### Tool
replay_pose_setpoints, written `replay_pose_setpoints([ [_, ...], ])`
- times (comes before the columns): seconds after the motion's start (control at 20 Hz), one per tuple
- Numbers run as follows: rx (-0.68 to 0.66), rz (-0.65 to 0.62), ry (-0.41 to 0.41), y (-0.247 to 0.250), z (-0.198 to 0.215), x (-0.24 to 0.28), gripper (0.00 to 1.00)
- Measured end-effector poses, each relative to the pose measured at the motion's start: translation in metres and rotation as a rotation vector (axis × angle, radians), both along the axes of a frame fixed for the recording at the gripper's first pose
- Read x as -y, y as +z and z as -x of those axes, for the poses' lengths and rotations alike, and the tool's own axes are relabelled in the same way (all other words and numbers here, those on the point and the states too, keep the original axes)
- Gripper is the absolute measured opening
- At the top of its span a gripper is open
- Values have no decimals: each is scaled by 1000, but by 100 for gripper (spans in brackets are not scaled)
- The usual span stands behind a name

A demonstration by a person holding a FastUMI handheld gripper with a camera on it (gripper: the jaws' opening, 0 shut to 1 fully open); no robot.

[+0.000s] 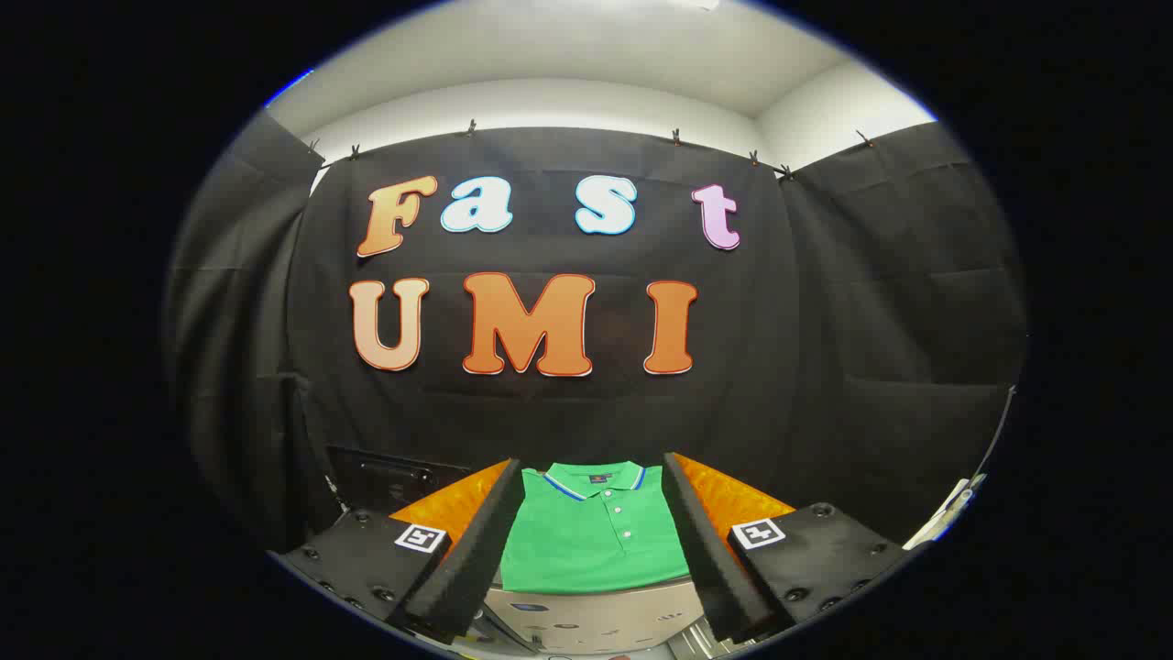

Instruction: Put the clothes into the washing machine and then close the washing machine lid.

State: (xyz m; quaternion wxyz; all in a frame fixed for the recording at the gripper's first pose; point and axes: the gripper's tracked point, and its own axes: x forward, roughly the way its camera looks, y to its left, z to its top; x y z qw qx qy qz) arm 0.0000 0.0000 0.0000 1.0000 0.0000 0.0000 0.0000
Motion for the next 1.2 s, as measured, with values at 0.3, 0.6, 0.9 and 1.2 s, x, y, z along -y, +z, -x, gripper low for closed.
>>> replay_pose_setpoints([
  [0.3, -5, -4, -3, -1, -8, 9, 98],
  [0.6, -3, -4, 14, 2, -15, 11, 98],
  [0.9, -7, 15, 17, 0, -25, 13, 98],
  [1.2, -43, -5, 31, -14, -53, 12, 98],
])
